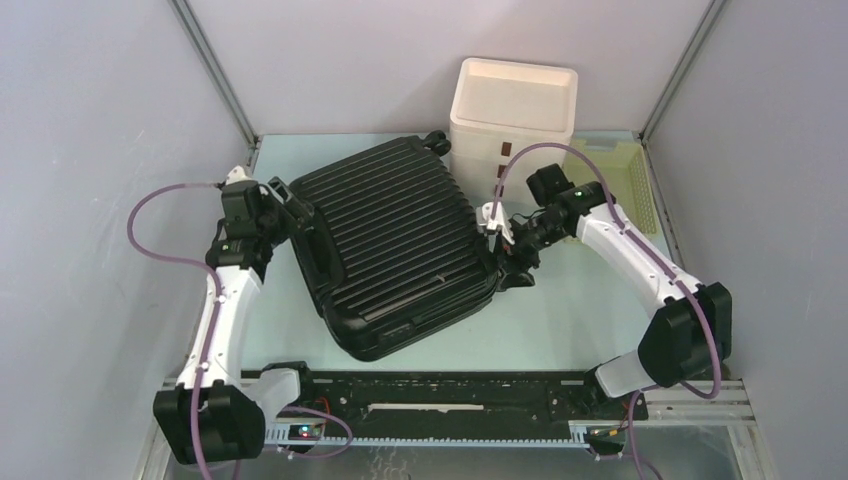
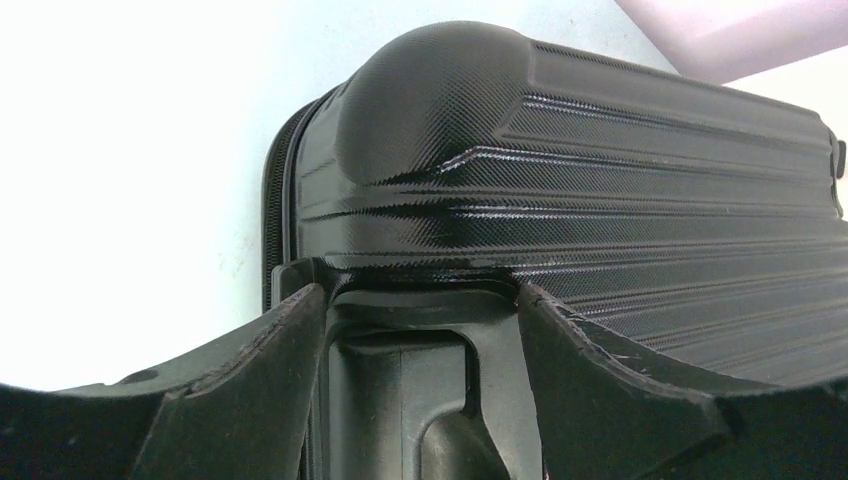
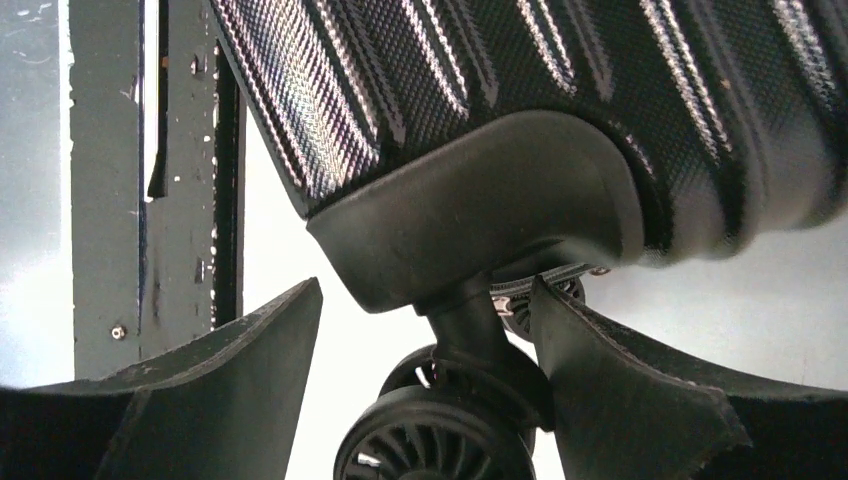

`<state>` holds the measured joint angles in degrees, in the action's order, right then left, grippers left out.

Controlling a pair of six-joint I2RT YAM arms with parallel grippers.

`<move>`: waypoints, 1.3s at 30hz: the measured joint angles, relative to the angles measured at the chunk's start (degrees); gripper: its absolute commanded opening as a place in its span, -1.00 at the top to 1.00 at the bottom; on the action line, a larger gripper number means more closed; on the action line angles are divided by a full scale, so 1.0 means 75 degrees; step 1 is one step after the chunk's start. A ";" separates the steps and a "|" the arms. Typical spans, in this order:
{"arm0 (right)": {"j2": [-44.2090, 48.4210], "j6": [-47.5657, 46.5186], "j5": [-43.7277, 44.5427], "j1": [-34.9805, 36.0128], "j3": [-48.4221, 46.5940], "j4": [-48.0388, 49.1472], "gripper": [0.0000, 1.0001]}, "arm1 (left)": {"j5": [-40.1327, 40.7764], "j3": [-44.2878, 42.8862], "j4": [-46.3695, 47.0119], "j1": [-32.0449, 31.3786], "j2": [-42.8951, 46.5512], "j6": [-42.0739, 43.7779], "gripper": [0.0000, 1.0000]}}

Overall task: Open, take out, and arrange the luggage
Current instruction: Rotate the luggage at the center of the board, then grab the zipper of the luggage.

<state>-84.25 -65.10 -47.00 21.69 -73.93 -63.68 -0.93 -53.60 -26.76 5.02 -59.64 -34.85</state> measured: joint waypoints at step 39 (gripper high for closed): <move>0.2570 0.0157 -0.3818 -0.3392 0.4470 0.2929 -0.84 | -0.4765 0.0962 0.1329 -0.1632 0.2938 0.1204 -0.99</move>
<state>-64.97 -63.92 -75.64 -3.75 -40.40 -41.71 -36.67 -46.39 -16.80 -7.22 -37.60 -25.82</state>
